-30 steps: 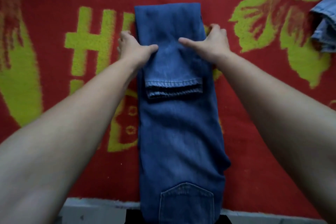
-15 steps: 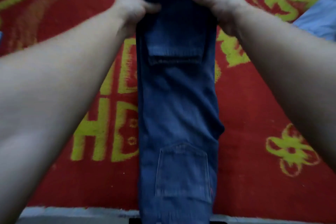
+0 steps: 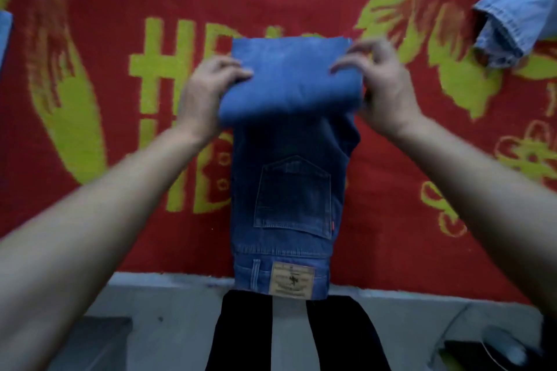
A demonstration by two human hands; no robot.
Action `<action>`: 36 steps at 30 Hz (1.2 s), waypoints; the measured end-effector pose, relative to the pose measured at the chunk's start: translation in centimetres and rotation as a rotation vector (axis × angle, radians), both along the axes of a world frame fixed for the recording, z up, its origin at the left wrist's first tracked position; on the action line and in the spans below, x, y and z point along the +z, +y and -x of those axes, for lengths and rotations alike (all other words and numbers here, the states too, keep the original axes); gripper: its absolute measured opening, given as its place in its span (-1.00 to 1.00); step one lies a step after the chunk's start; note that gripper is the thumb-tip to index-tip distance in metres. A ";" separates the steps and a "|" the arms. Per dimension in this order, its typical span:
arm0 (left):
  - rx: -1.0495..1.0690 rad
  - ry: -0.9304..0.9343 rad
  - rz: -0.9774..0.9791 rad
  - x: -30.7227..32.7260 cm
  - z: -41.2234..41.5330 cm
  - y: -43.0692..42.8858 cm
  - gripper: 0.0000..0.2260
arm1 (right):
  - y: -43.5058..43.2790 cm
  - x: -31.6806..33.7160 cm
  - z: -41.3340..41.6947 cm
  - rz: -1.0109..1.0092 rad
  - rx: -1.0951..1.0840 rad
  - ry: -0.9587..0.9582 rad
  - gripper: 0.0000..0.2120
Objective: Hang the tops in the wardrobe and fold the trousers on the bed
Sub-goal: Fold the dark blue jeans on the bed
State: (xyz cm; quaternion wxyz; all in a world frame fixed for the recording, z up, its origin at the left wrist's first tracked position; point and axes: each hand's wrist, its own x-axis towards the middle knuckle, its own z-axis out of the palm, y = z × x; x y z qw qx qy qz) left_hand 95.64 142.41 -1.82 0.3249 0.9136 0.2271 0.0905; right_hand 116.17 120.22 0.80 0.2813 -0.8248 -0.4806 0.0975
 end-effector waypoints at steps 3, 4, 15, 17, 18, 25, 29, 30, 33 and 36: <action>-0.223 0.128 -0.254 -4.6 3.9 -2.4 -0.65 | -3.8 -4.7 2.5 0.160 0.194 -0.152 -0.76; -0.260 0.192 -0.269 -5.9 4.5 -2.8 -0.59 | -4.4 -6.4 3.0 0.195 0.267 -0.229 -0.71; 0.260 0.110 -0.224 -3.6 2.8 -8.5 -0.55 | -2.5 -4.0 7.7 0.069 -0.292 -0.161 -0.60; 0.114 0.273 -0.291 -5.0 2.6 -8.9 -0.48 | -3.3 -5.8 9.0 0.270 -0.120 -0.227 -0.46; 0.031 0.390 -0.297 -6.1 2.6 -8.7 -0.46 | -4.2 -7.4 9.3 0.392 -0.027 -0.232 -0.41; -0.079 0.527 -0.211 -8.9 3.3 -7.9 -0.42 | -5.5 -10.2 8.2 0.653 0.047 -0.005 -0.33; 0.140 0.305 -0.055 -7.0 2.6 -7.6 -0.23 | -5.1 -8.5 6.5 0.323 -0.019 0.150 -0.12; 0.267 0.255 0.062 -6.9 1.8 -7.0 -0.12 | -4.4 -8.1 6.3 0.212 -0.154 0.258 0.00; 0.667 0.159 0.629 -5.7 -2.1 -3.9 0.12 | -1.0 -7.2 3.7 0.134 -0.629 0.637 0.30; 0.747 0.127 1.100 -4.5 -5.3 -0.5 -0.26 | 1.9 -7.1 0.0 0.140 -0.744 0.865 0.25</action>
